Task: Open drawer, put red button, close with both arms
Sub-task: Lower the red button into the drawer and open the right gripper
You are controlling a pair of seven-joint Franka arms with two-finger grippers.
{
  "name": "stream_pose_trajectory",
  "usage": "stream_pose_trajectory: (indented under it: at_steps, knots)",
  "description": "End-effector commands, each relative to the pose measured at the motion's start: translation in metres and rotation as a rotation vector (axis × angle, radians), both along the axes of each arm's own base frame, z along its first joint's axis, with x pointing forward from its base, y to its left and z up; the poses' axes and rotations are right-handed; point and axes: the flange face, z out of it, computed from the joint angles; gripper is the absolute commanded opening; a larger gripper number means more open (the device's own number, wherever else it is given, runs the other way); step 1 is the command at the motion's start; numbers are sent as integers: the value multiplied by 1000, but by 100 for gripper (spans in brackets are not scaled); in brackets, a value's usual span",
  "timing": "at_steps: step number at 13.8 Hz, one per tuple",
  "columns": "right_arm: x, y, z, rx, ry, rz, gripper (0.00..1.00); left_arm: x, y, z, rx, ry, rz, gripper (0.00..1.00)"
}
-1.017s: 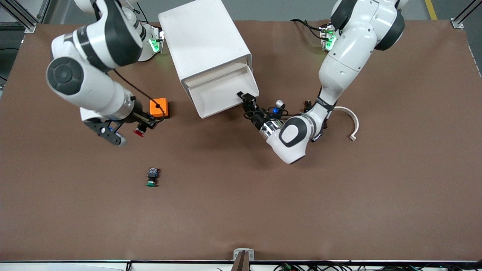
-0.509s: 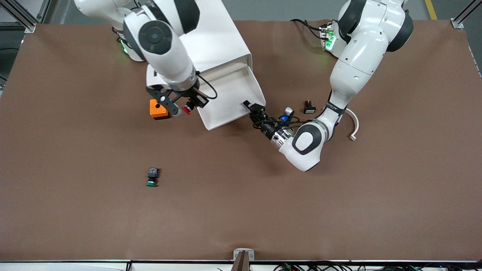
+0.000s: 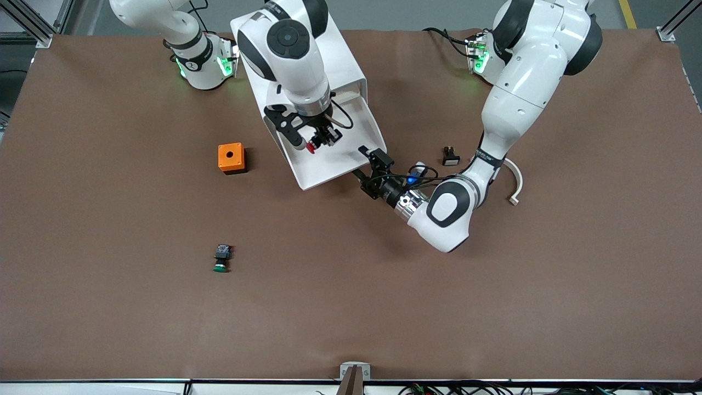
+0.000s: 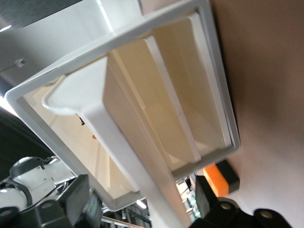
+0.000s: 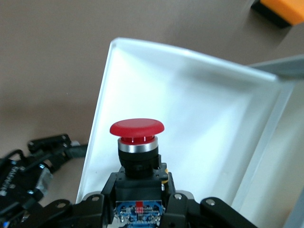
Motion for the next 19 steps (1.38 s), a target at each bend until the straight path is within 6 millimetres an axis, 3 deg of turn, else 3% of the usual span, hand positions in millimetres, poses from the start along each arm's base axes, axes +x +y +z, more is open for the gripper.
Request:
stream_pose_trajectory:
  at_steps: [1, 6, 8, 9, 10, 11, 12, 16, 19]
  knots:
    - [-12, 18, -26, 5, -1, -42, 0, 20, 6, 28, -106, -221, -31, 99]
    - [-28, 43, -66, -8, 7, -60, 0, 61, 28, 66, -248, -616, -159, 99]
    - [-35, 51, -78, -17, 18, -64, 0, 67, 34, 81, -301, -753, -234, 99]
    - [-38, 55, -79, -16, 19, -72, 7, 70, 37, 94, -318, -831, -274, 99]
    - [-38, 54, -79, -18, 22, -79, 39, 72, 40, 106, -326, -922, -339, 99]
    - [-39, 55, -80, -21, 24, -79, 89, 73, 37, 116, -326, -1015, -416, 99]
    - [-43, 58, -79, -22, 25, -69, 100, 77, 38, 128, -323, -1104, -465, 99]
    - [-9, 43, -47, -36, 33, -5, 100, 83, 28, 165, -161, -1354, -697, 99]
    - [31, 7, -14, -60, 60, 140, 100, 82, 17, 162, -100, -1444, -758, 99]
